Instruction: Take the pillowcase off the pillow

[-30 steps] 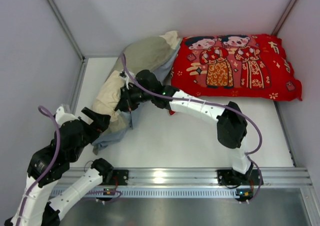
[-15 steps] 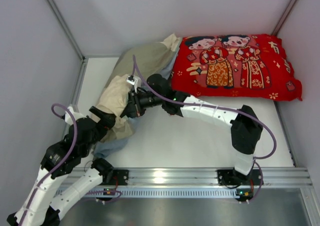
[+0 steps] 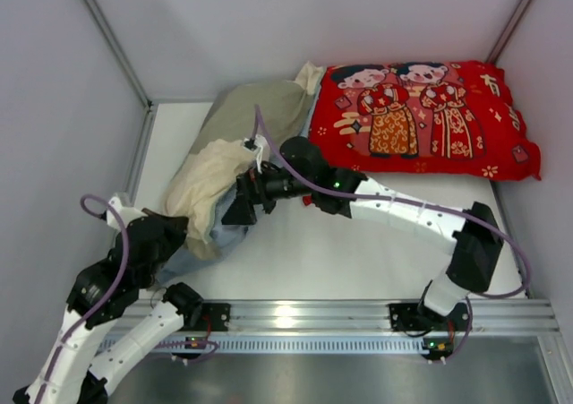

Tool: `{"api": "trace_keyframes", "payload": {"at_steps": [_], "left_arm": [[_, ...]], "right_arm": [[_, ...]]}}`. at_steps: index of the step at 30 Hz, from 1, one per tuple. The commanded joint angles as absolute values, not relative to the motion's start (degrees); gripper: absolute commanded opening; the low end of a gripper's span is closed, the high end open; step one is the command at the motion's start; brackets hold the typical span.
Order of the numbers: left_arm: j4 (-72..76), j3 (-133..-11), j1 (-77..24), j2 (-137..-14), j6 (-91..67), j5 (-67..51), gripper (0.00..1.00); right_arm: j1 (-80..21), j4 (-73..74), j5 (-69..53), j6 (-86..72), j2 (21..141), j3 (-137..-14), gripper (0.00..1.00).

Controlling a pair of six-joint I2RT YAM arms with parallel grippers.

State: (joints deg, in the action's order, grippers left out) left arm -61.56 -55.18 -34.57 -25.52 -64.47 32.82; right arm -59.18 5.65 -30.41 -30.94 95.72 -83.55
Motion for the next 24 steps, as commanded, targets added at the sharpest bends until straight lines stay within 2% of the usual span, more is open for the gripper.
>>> {"api": "trace_keyframes", "payload": {"at_steps": [1,6,11,19,24], "left_arm": [[-67.4,-61.9,-34.6,-23.3,-66.1,38.9,0.00],[-72.5,-65.8,-34.6,-21.0,-66.3,40.6,0.00],[-74.4,-67.3,-34.7,-20.4,-65.9,40.0,0.00],[-74.4,-67.6,-34.7,-20.0,-64.9,39.2,0.00],[-74.8,-67.7,-34.8,-19.5,-64.3,38.8,0.00]], "right_arm": [[-55.6,9.1,-21.1,-27.9,88.3,-79.6,0.99],[-45.5,7.7,-19.1,-28.7,87.7,-77.4,0.99],[-34.6,6.5,-25.7,-30.1,98.6,-83.2,0.99],[-33.0,4.8,-24.9,-34.3,113.9,-93.5,0.99],[-32.3,-14.4,-31.5,-48.3,120.3,-93.4,1.00]]}}
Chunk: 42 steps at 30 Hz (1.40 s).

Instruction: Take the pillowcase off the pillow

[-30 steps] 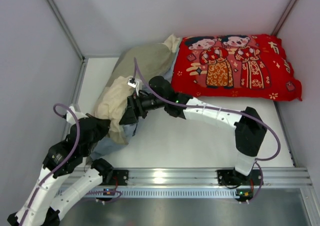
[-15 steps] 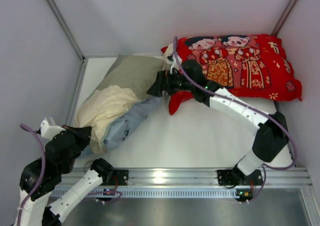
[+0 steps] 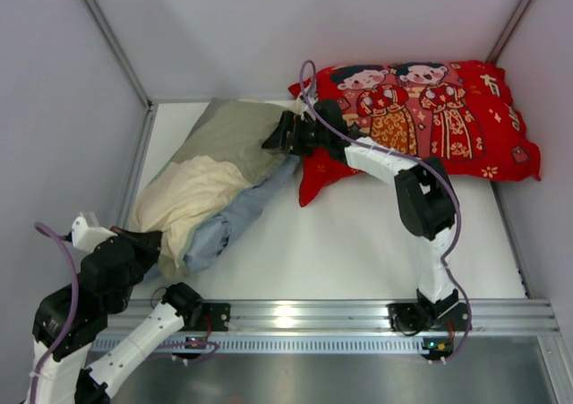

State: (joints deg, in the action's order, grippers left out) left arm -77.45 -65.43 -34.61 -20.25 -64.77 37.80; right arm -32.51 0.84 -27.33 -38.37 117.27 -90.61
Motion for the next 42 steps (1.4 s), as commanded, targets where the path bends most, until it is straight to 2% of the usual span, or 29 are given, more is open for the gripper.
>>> {"api": "trace_keyframes", "payload": {"at_steps": [1,5,6,7,8,9,10,11,12,18,24,31,34,36,39,42], "left_arm": [[-74.8,-67.7,-34.7,-19.5,-64.2,38.6,0.00],[-74.7,-67.8,-34.7,-19.1,-64.2,37.7,0.00],[-74.6,-67.8,-34.7,-19.0,-64.0,37.6,0.00],[-74.7,-67.9,-34.8,-19.0,-63.9,37.4,0.00],[-74.6,-68.1,-34.7,-18.9,-63.7,37.3,0.00],[-74.7,-68.2,-34.7,-19.0,-63.7,37.0,0.00],[-74.7,-68.4,-34.7,-18.9,-63.6,36.9,0.00],[-74.7,-69.1,-34.7,-19.0,-63.5,36.8,0.00],[-74.7,-69.4,-34.7,-18.9,-63.4,36.8,0.00],[-75.1,-73.4,-34.7,-19.0,-61.9,37.7,0.00],[-77.6,-79.3,-34.7,-19.0,-60.9,39.9,0.00],[-79.7,-85.4,-34.7,-20.0,-60.2,41.0,0.00],[-78.1,-82.5,-34.7,-22.7,-60.5,35.9,0.00],[-72.1,-75.8,-34.6,-24.6,-59.1,28.2,0.00],[-64.8,-68.0,-34.6,-29.9,-58.6,22.2,0.00],[-57.9,-63.6,-34.7,-34.7,-56.8,21.9,0.00]], "right_arm": [[-32.5,-16.9,-32.2,-50.3,121.4,-94.0,0.99],[-33.9,-17.4,-32.8,-53.0,127.2,-101.5,0.98],[-35.0,-16.6,-32.6,-51.9,128.0,-103.1,0.95],[-35.5,-14.2,-32.2,-51.1,128.5,-105.7,0.86],[-36.3,-13.3,-31.6,-50.0,128.5,-106.5,0.60],[-36.6,-12.6,-30.7,-47.9,128.1,-106.9,0.45],[-37.0,-12.2,-30.0,-46.9,126.5,-105.8,0.18],[-37.4,-12.1,-28.6,-45.5,125.4,-104.8,0.06],[-37.7,-12.2,-28.0,-43.0,124.1,-103.5,0.00],[-40.3,-13.2,-29.1,-34.2,110.9,-91.3,0.00],[-45.9,-14.4,-28.6,-30.5,89.3,-74.2,0.00],[-58.7,-0.6,-17.2,-27.3,64.6,-65.9,0.00],[-64.0,3.0,-10.1,-28.1,56.0,-64.3,0.00],[-66.4,6.4,-5.7,-28.4,52.0,-64.9,0.00],[-67.8,10.6,-3.5,-27.9,50.3,-66.9,0.00],[-68.0,14.5,3.0,-26.4,50.6,-68.5,0.00]]}}
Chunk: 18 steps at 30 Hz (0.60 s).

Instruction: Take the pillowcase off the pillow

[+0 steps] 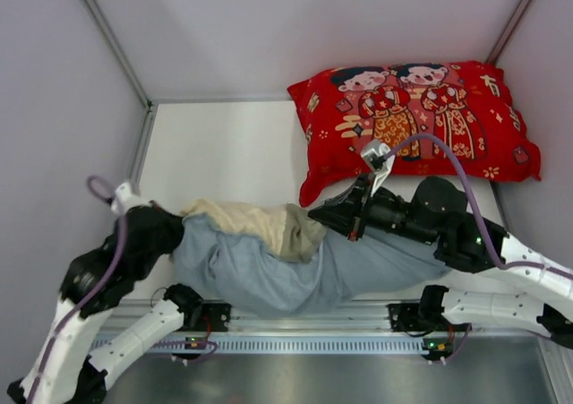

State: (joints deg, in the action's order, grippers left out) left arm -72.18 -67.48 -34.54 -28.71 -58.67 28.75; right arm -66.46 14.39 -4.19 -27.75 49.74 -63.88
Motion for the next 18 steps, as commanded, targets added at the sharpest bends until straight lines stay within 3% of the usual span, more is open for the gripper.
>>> {"api": "trace_keyframes", "payload": {"at_steps": [1,4,11,18], "left_arm": [[-56.6,-63.3,-34.6,-36.2,-55.8,22.3,0.00],[-52.0,-64.2,-34.7,-43.9,-53.6,20.9,0.00],[-46.2,-65.4,-34.6,-58.2,-50.9,21.8,0.00],[-43.1,-66.6,-33.8,-68.5,-48.7,22.6,0.00]], "right_arm": [[-68.1,16.1,5.7,-25.8,51.2,-69.1,0.00],[-65.9,20.9,15.3,-23.1,55.4,-72.2,0.00],[-40.0,25.2,1.8,-23.0,72.6,-80.5,0.00],[-32.0,30.6,14.6,-14.9,90.7,-92.1,0.00]]}}
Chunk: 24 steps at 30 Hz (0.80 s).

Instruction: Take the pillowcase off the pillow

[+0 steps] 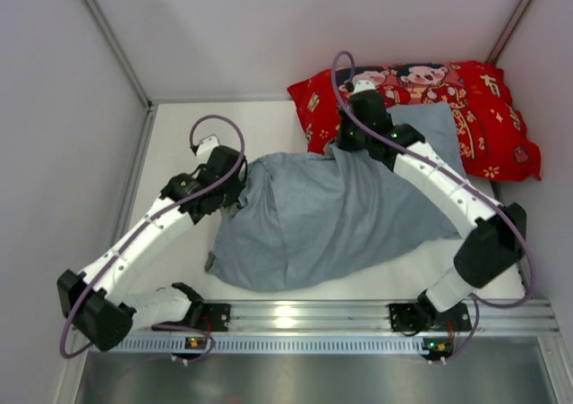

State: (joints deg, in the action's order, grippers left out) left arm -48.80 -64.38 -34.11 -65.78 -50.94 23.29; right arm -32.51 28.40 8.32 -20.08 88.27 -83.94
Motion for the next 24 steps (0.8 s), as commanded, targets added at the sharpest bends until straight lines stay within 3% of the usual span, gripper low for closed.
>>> {"api": "trace_keyframes", "payload": {"at_steps": [1,3,5,6,8,10,12,14,15,19,24], "left_arm": [[-43.2,-67.2,-33.5,-69.6,-47.7,23.0,0.00],[-43.2,-68.2,-33.1,-70.8,-47.1,24.9,0.00],[-43.2,-67.8,-31.9,-70.8,-45.9,26.1,0.00],[-43.2,-67.5,-31.3,-70.8,-45.1,26.6,0.00],[-43.0,-66.7,-29.4,-71.2,-44.3,25.8,0.00],[-42.4,-65.2,-28.7,-71.6,-43.9,24.2,0.00],[-40.7,-63.6,-28.6,-72.4,-43.9,22.9,0.00],[-40.0,-62.8,-28.6,-73.0,-44.3,21.4,0.00],[-39.6,-62.5,-28.6,-73.1,-44.7,20.9,0.00],[-37.9,-59.9,-28.3,-71.1,-45.1,20.3,0.00],[-37.6,-57.9,-28.0,-68.0,-44.8,17.8,0.00]], "right_arm": [[-32.0,32.6,16.2,-14.0,91.7,-94.2,0.05],[-32.2,36.9,19.0,-12.6,92.5,-97.8,0.31],[-31.9,34.7,18.7,-15.4,89.5,-94.9,0.85],[-31.5,34.1,17.1,-19.8,88.3,-93.5,0.99],[-27.1,27.7,-6.6,-20.7,83.7,-87.6,0.99],[-25.3,22.1,-11.4,-23.1,80.0,-82.1,0.98],[-27.5,27.0,-7.2,-21.1,78.6,-83.0,0.88],[-35.7,31.6,2.0,-16.8,79.0,-86.6,0.92],[-38.9,34.5,4.8,-15.6,79.7,-87.4,0.99],[-56.4,36.5,17.6,-15.4,79.1,-87.0,0.99],[-70.6,36.7,27.6,-18.1,76.7,-82.4,0.99]]}}
